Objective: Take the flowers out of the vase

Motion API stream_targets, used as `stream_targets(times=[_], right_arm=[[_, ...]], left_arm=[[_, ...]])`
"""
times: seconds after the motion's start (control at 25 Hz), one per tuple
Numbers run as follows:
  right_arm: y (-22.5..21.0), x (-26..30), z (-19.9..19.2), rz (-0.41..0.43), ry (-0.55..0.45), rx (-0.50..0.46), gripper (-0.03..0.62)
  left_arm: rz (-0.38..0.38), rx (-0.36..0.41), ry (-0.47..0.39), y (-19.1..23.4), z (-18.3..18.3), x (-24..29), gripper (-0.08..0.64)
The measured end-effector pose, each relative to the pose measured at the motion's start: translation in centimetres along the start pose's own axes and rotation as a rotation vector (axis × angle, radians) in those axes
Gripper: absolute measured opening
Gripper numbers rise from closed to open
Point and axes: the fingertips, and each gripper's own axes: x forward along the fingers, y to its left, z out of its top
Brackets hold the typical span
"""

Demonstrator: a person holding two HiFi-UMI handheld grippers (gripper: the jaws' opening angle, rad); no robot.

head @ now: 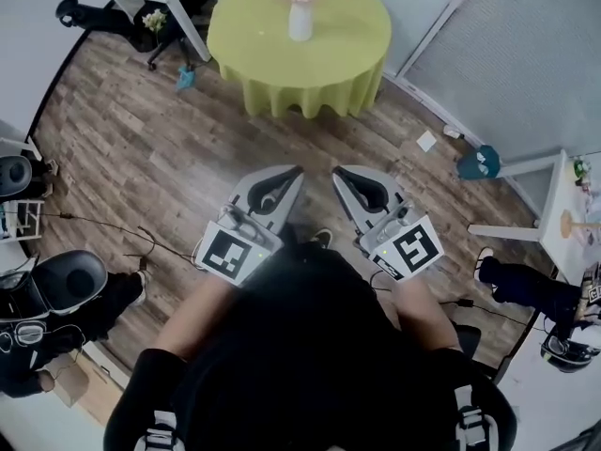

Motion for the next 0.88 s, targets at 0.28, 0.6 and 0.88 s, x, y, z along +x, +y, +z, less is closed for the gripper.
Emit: stream_targets(times=[0.28,0.6,0.88], right_arm=[[0.1,2.4,0.2,-0.011,-0.001,-0.005,0.020],[0.1,7.4,1.0,-0.027,0.026,-0.005,0.020],[0.0,12.6,2.1,-0.057,0.037,-0.004,0.020]], left_arm=[[-0.024,-0.008,-0.003,2.4,-0.2,-0.2,0.012],[-0.051,-0.022,-0.026,7.2,0.5,-0.8,0.012],[-0.069,-0.038,-0.031,12.7,1.2,-1.8,0.012]])
